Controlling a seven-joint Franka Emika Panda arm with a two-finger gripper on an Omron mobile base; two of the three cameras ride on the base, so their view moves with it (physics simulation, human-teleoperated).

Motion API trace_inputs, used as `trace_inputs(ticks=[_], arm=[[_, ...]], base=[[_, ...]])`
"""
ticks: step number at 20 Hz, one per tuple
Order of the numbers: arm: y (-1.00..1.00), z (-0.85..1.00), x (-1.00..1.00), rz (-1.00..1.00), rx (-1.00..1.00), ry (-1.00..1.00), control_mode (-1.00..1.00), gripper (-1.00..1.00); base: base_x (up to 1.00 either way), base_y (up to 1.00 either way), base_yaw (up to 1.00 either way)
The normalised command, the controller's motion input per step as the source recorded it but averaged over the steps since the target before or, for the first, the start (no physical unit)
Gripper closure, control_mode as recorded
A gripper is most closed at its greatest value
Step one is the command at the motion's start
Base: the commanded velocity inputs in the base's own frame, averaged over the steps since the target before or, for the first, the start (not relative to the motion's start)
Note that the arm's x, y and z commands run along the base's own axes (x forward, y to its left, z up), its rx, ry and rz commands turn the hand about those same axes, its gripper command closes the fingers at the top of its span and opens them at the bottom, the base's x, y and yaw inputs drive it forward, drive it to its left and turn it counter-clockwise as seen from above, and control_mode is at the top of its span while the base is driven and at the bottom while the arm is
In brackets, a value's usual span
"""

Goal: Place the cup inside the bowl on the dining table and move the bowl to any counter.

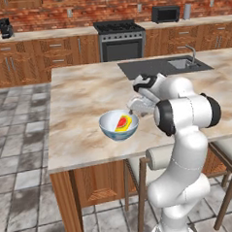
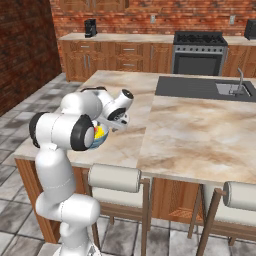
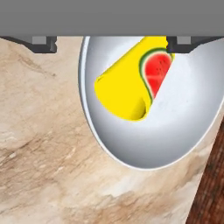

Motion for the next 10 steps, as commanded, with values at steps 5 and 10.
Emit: trace_inputs(ticks=[5, 10], arm=[[0.0, -0.12, 0.0, -0.1, 0.0, 0.02, -1.0, -1.0], [0.0, -0.06, 0.0, -0.04, 0.0, 0.0, -1.0, -1.0]], base=[[0.0, 0.0, 0.0], [0.0, 0.0, 0.0]])
